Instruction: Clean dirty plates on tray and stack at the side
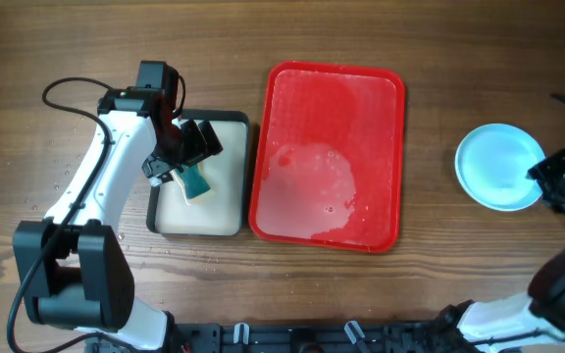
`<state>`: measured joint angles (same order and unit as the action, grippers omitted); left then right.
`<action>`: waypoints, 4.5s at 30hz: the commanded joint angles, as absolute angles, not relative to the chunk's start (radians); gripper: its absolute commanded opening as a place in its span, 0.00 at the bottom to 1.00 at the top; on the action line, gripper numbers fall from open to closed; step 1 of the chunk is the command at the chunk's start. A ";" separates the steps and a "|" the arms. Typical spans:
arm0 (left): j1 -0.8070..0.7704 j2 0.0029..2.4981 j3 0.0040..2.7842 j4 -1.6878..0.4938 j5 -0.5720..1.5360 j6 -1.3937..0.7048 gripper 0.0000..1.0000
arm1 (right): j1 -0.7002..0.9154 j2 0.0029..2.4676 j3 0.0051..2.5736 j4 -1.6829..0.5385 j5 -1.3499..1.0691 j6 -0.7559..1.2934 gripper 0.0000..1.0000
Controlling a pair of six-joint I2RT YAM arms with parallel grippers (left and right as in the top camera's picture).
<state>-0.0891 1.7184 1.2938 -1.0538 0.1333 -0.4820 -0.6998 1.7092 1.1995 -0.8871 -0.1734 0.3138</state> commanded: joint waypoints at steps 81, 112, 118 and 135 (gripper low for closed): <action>-0.135 1.017 1.294 -0.899 -0.088 -0.474 1.00 | 0.080 0.010 0.005 0.009 -0.122 0.216 1.00; -0.020 0.003 0.012 -0.075 -0.072 -0.478 1.00 | 0.080 0.010 0.005 0.009 -0.122 0.216 1.00; -0.045 0.003 0.006 0.027 -0.072 -0.478 1.00 | 0.080 0.010 0.005 0.009 -0.122 0.216 1.00; -0.045 0.012 0.006 -0.064 -0.072 -0.478 1.00 | 0.080 0.010 0.005 0.009 -0.122 0.216 1.00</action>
<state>-0.0387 0.0139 0.0093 -0.0635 -0.0803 -0.4831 0.0780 0.0181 0.0063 0.0051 -0.1329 0.2081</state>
